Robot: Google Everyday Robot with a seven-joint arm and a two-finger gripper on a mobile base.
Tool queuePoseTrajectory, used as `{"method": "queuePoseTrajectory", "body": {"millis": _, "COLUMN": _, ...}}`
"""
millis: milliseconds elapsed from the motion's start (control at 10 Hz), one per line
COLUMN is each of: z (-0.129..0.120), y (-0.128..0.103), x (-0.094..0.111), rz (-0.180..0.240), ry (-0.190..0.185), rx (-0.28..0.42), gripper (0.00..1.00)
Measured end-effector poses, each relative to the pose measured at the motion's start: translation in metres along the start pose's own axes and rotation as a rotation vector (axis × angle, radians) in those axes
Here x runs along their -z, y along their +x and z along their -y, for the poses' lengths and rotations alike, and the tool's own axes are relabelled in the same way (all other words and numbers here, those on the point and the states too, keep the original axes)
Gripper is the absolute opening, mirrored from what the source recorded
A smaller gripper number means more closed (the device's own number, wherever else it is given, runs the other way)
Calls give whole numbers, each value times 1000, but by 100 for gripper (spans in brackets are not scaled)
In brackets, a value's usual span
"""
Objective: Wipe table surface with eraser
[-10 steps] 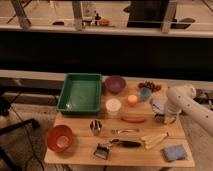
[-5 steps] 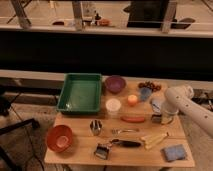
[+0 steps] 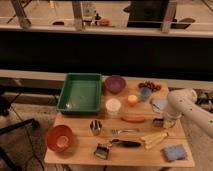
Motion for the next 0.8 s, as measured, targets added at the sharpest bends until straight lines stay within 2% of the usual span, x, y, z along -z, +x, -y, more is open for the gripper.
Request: {"method": "queuePoseTrajectory", "body": {"millis": 800, "z": 5, "y": 25, "x": -3, "rz": -39, "ry": -7, "rx": -39, "gripper": 2}}
